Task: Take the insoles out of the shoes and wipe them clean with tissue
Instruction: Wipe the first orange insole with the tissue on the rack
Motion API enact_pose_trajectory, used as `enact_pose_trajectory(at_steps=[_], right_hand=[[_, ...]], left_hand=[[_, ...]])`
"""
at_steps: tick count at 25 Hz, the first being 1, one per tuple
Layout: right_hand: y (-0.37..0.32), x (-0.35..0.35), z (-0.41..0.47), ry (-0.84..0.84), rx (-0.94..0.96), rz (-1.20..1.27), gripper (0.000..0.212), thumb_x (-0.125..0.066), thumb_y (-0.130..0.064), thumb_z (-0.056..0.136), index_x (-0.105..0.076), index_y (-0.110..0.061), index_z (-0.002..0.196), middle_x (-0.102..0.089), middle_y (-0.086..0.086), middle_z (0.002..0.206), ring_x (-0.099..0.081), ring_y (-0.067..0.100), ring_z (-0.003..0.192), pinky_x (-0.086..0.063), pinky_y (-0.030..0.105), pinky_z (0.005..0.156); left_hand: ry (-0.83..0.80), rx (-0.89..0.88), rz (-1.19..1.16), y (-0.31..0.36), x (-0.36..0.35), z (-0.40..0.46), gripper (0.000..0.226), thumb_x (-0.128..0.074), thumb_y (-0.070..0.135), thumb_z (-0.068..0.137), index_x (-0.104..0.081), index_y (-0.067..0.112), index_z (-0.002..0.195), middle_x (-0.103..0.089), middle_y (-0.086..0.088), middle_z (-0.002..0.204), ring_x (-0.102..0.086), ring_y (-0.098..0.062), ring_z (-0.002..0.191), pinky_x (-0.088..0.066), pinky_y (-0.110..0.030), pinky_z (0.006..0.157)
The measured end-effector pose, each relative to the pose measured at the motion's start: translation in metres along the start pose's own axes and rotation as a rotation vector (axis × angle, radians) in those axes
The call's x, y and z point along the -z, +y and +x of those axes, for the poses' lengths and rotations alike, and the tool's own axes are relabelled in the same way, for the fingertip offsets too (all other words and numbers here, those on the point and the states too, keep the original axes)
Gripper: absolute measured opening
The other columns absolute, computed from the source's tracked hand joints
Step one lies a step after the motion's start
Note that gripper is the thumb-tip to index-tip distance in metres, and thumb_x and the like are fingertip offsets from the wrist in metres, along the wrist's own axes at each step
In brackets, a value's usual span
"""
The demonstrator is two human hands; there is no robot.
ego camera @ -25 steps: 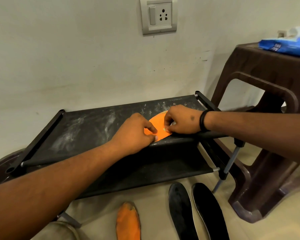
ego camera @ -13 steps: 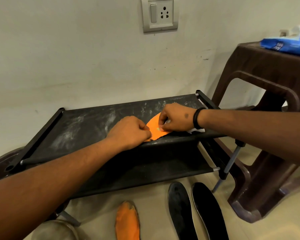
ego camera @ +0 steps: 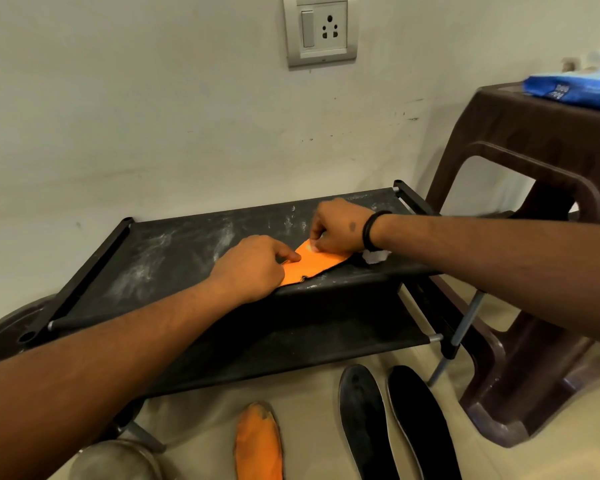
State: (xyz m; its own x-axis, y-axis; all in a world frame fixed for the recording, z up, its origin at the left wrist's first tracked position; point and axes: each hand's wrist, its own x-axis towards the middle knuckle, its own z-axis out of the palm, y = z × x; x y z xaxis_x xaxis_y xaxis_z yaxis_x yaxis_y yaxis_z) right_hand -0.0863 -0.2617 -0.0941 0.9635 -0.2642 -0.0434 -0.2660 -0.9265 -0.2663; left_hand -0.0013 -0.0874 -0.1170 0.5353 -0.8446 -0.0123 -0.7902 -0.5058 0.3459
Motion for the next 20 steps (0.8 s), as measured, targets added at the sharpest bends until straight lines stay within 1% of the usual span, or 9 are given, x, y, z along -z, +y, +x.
enact_pose_trajectory(at_steps=[3,5,7,10,12,15,17,18,20], right_hand=[[0.009,0.003,0.011,0.087,-0.076,-0.147,0.011,-0.062,-0.020,0.088,-0.072,-0.016,0.093,-0.072,0.004,0.098,-0.066,0.024,0.087,-0.057,0.038,0.079],[0.005,0.000,0.014,0.133,-0.115,-0.209,0.006,-0.060,-0.019,0.090,-0.065,-0.015,0.089,-0.067,0.009,0.098,-0.063,0.028,0.085,-0.056,0.039,0.076],[0.001,-0.006,0.016,0.158,-0.125,-0.187,0.010,-0.059,-0.013,0.090,-0.061,-0.012,0.080,-0.067,0.012,0.095,-0.062,0.029,0.081,-0.055,0.037,0.074],[-0.007,-0.011,0.012,0.113,-0.052,-0.024,0.015,-0.061,-0.010,0.087,-0.076,-0.009,0.087,-0.075,0.007,0.093,-0.067,0.022,0.086,-0.055,0.031,0.080],[-0.016,-0.012,0.005,0.059,0.024,0.064,0.012,-0.067,-0.013,0.086,-0.078,-0.011,0.089,-0.076,0.001,0.091,-0.068,0.014,0.085,-0.053,0.025,0.078],[-0.025,-0.013,-0.007,-0.042,0.137,0.173,0.012,-0.074,-0.021,0.084,-0.079,-0.011,0.089,-0.071,-0.010,0.078,-0.062,-0.003,0.068,-0.047,0.013,0.066],[-0.019,-0.007,-0.012,-0.107,0.159,0.194,0.012,-0.075,-0.021,0.085,-0.079,-0.011,0.089,-0.070,-0.013,0.077,-0.059,-0.009,0.063,-0.042,0.006,0.062],[-0.012,-0.002,-0.013,-0.119,0.143,0.173,0.010,-0.075,-0.021,0.085,-0.078,-0.012,0.088,-0.071,-0.011,0.080,-0.059,-0.009,0.066,-0.043,0.006,0.065],[0.006,0.010,-0.011,-0.087,0.068,0.086,0.009,-0.074,-0.021,0.085,-0.078,-0.014,0.088,-0.073,-0.006,0.087,-0.062,0.000,0.075,-0.050,0.019,0.075]], left_hand=[[0.016,0.003,-0.020,0.001,-0.001,0.001,0.052,-0.052,0.002,0.092,-0.069,0.038,0.125,-0.064,0.004,0.138,-0.065,-0.014,0.110,-0.056,-0.037,0.096],[0.028,0.006,-0.030,0.001,-0.002,0.000,0.051,-0.052,0.001,0.092,-0.070,0.036,0.125,-0.064,0.003,0.137,-0.066,-0.015,0.109,-0.055,-0.035,0.095],[0.064,0.021,-0.054,0.001,-0.003,-0.002,0.049,-0.053,0.002,0.091,-0.071,0.033,0.124,-0.067,0.002,0.133,-0.066,-0.015,0.108,-0.055,-0.034,0.094],[0.149,0.064,-0.085,0.000,-0.003,-0.006,0.037,-0.059,0.008,0.088,-0.075,0.026,0.115,-0.073,0.002,0.116,-0.066,-0.014,0.099,-0.056,-0.035,0.090],[0.182,0.086,-0.097,0.002,-0.001,-0.009,0.027,-0.063,0.010,0.086,-0.074,0.021,0.108,-0.073,0.002,0.105,-0.066,-0.015,0.094,-0.057,-0.037,0.086],[0.207,0.086,-0.109,0.004,0.000,-0.011,0.020,-0.065,0.011,0.083,-0.070,0.019,0.101,-0.069,0.005,0.092,-0.066,-0.016,0.089,-0.058,-0.040,0.083],[0.195,0.077,-0.118,0.003,-0.001,-0.012,0.017,-0.066,0.011,0.085,-0.069,0.018,0.100,-0.064,0.010,0.085,-0.065,-0.014,0.087,-0.058,-0.038,0.081],[0.185,0.070,-0.130,0.003,-0.001,-0.011,0.017,-0.066,0.010,0.086,-0.069,0.019,0.100,-0.063,0.012,0.083,-0.065,-0.012,0.086,-0.058,-0.036,0.081],[0.167,0.038,-0.158,0.001,-0.001,-0.011,0.019,-0.064,0.007,0.088,-0.071,0.020,0.100,-0.065,0.009,0.085,-0.064,-0.011,0.084,-0.057,-0.032,0.078]])
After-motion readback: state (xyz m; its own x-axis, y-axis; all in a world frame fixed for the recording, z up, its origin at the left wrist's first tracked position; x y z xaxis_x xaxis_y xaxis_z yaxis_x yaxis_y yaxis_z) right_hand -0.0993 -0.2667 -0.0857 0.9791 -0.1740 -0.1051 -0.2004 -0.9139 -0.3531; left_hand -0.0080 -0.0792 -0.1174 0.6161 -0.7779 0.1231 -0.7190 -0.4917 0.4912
